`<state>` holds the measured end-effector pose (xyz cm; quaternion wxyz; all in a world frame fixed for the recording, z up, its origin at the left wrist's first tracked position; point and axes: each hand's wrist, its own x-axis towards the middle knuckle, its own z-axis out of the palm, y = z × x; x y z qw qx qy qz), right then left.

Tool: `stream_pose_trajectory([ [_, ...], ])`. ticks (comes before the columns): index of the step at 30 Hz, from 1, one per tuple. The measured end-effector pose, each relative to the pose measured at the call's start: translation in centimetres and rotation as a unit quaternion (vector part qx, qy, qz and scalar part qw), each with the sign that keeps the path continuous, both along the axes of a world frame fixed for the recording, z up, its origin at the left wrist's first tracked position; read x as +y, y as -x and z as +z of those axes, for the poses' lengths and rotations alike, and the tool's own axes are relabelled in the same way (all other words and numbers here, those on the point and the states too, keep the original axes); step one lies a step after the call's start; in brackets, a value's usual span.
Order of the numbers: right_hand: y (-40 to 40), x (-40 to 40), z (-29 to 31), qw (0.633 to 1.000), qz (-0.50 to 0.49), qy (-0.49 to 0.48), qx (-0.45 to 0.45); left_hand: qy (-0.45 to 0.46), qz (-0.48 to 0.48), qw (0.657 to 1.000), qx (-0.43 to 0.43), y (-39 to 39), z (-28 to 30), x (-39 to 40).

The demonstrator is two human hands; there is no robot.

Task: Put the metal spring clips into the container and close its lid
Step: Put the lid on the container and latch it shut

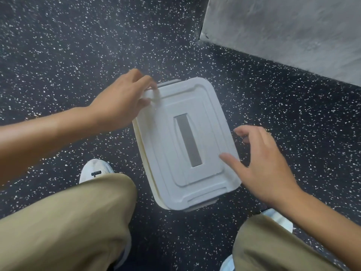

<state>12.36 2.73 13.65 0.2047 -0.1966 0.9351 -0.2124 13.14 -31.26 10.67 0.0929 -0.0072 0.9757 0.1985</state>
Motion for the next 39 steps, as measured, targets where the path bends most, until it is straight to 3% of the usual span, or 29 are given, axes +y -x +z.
stream_pose_trajectory([
  [2,-1.6,0.8,-0.6,0.993,0.119,-0.001,0.023,0.001,0.0,1.0,-0.003,-0.4,0.0,-0.3],
  [5,-4.0,1.5,-2.2,0.942,0.324,-0.048,0.065,0.003,0.002,1.0,-0.018,-0.6,-0.1,-0.6],
  [8,-5.4,1.4,-3.5,0.899,0.424,-0.091,0.063,0.007,0.011,1.0,-0.028,-0.4,-0.3,-0.8],
  [11,-6.3,1.0,-4.7,0.892,0.431,-0.118,0.07,-0.01,0.039,0.998,-0.041,0.4,-0.6,-0.5],
  [17,-6.6,1.6,-5.5,0.886,0.429,-0.071,0.162,-0.096,0.093,0.979,-0.156,2.5,-1.0,0.2],
  [25,-5.3,1.4,-5.2,0.878,0.453,-0.037,0.149,-0.046,0.032,0.998,-0.033,2.5,-1.2,0.3],
  [39,-5.2,1.9,-5.4,0.854,0.484,-0.068,0.176,-0.036,0.002,0.999,0.011,2.5,-0.9,1.0],
])
